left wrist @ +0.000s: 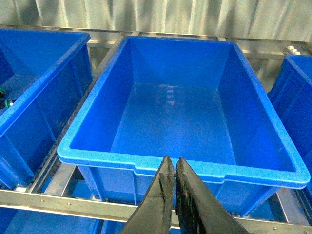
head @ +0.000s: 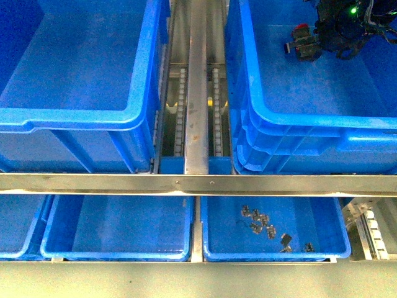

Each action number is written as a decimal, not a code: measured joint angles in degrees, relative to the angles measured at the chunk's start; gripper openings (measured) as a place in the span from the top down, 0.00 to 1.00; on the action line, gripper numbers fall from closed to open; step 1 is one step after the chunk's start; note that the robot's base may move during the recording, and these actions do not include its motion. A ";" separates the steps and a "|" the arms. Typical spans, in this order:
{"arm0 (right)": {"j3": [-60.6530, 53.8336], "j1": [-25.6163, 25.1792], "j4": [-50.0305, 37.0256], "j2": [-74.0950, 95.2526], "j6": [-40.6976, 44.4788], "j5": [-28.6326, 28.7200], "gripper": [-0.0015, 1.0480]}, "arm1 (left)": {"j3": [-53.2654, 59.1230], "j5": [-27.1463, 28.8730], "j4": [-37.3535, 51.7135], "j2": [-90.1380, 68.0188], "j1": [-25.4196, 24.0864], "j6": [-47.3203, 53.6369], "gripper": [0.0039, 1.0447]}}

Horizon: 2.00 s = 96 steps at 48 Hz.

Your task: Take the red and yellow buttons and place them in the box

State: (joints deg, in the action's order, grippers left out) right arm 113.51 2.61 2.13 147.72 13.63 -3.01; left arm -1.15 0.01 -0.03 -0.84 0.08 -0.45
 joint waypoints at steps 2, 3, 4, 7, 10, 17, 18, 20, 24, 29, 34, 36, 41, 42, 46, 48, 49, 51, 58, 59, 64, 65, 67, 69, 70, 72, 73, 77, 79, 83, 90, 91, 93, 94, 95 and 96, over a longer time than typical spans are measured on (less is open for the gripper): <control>-0.04 0.11 -0.57 0.00 0.07 0.00 0.39 | 0.00 0.00 0.00 0.00 0.00 0.02 0.98; -0.11 0.13 -1.03 0.00 0.17 -0.02 0.35 | 0.00 0.00 0.00 0.00 0.00 0.02 0.98; -0.15 0.13 -1.22 0.00 0.20 -0.02 0.34 | 0.00 0.00 0.00 0.00 0.00 0.02 0.98; -0.74 0.11 -2.08 -0.22 0.31 0.11 0.25 | 0.00 0.00 0.00 0.00 0.00 0.02 0.98; -2.43 -0.07 -3.43 -1.16 0.79 1.14 0.17 | 0.00 0.00 0.00 0.00 0.00 0.00 0.98; -12.39 -1.60 -8.68 -8.33 2.69 5.75 0.07 | 0.00 -0.02 0.00 0.00 0.00 0.00 0.98; -14.43 -1.92 -9.64 -10.05 2.73 6.54 0.07 | 0.00 0.00 0.00 0.00 0.00 0.02 0.98; -19.85 -2.80 -11.54 -15.17 3.02 8.50 0.07 | 0.00 0.00 0.00 0.00 0.00 0.00 0.98; -32.94 -4.92 -17.59 -28.06 2.58 13.44 0.07 | 0.00 0.00 0.00 0.00 0.00 0.02 0.98; -46.47 -7.19 -18.97 -41.90 1.60 18.27 0.07 | 0.00 0.00 0.00 0.00 0.00 0.00 0.98; -63.47 -10.93 -15.13 -59.41 -1.11 24.11 0.07 | 0.00 0.00 0.00 0.00 0.00 0.00 0.98; -69.24 -12.72 -12.85 -65.68 -2.67 24.98 0.07 | 0.00 0.00 0.00 0.00 0.00 0.00 0.98; -78.86 -16.59 -5.51 -78.31 -6.82 24.57 0.07 | 0.00 0.00 0.00 0.00 0.00 0.00 0.98; -80.89 -17.44 -3.37 -81.59 -8.04 24.15 0.07 | 0.00 0.00 0.00 0.00 0.00 0.00 0.98; -85.42 -19.10 1.25 -90.71 -11.17 23.58 0.07 | 0.00 0.00 0.00 0.00 0.00 0.02 0.98; -85.99 -19.30 1.53 -93.42 -11.76 23.61 0.07 | 0.00 0.00 0.00 0.00 0.00 0.02 0.98; -85.96 -19.30 1.53 -93.85 -11.96 23.63 0.07 | 0.00 -0.04 0.00 0.00 0.00 0.02 0.98; -86.09 -19.17 0.31 -94.84 -12.68 23.37 0.08 | 0.00 -0.02 0.00 0.00 0.00 0.02 0.98; -98.47 -16.17 -30.42 -97.44 -12.85 16.04 0.30 | 0.00 0.00 0.00 0.00 0.00 0.00 0.79; -100.24 -15.43 -33.83 -98.42 -12.83 15.61 0.35 | 0.00 0.02 0.00 0.00 0.00 0.00 0.74; -102.57 -13.57 -36.48 -101.98 -12.85 13.75 0.50 | 0.00 -0.02 0.00 0.00 0.00 0.00 0.58; -102.95 -13.25 -36.48 -102.71 -12.87 13.18 0.53 | 0.00 0.00 0.00 0.00 0.00 0.00 0.55; -103.80 -12.68 -36.44 -103.86 -12.90 12.46 0.60 | 0.00 -0.02 0.00 0.00 0.00 0.00 0.48; -104.87 -11.89 -35.89 -105.11 -12.96 11.56 0.68 | 0.00 -0.02 0.00 0.00 0.00 0.00 0.40; -105.28 -11.56 -35.60 -105.59 -12.98 11.43 0.72 | 0.00 -0.02 0.00 0.00 0.00 0.00 0.35; -106.49 -10.56 -34.73 -107.30 -12.98 10.78 0.82 | 0.00 0.00 0.00 0.00 0.00 0.00 0.26; -106.95 -10.10 -34.27 -108.26 -12.98 10.29 0.87 | 0.00 0.00 0.00 0.00 0.00 0.00 0.21; -108.13 -8.96 -32.85 -111.10 -13.00 9.09 0.97 | 0.00 0.00 0.00 0.00 0.00 0.02 0.06; -108.48 -8.63 -32.33 -112.04 -13.05 8.70 0.97 | 0.00 -0.02 0.00 0.00 0.00 0.09 0.06; -109.66 -4.20 -30.05 -115.32 -13.18 3.52 0.97 | 0.00 0.00 0.00 0.00 0.00 0.17 0.15; -110.99 -2.84 -26.64 -120.26 -13.20 2.97 0.97 | 0.00 0.00 0.00 0.00 0.00 0.07 0.32; -111.12 -2.82 -26.25 -120.78 -13.20 3.02 0.97 | 0.00 0.00 0.00 0.00 0.00 0.04 0.29; -111.60 -2.80 -25.66 -121.79 -13.20 3.02 0.97 | 0.02 0.00 0.00 0.00 0.00 0.07 0.22; -112.15 -2.75 -26.38 -121.96 -13.20 3.02 0.97 | 0.00 0.00 0.00 0.00 0.00 0.07 0.19; -112.30 -2.73 -26.75 -122.22 -13.20 3.17 0.97 | 0.00 0.00 0.00 0.00 0.00 0.07 0.14; -112.32 -2.71 -26.77 -122.60 -13.22 2.91 0.97 | 0.00 0.00 0.00 0.00 0.00 0.11 0.10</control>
State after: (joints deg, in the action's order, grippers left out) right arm 1.19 -0.10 -24.64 25.12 0.40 -0.10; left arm -1.15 0.01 -0.03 -0.84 0.08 -0.34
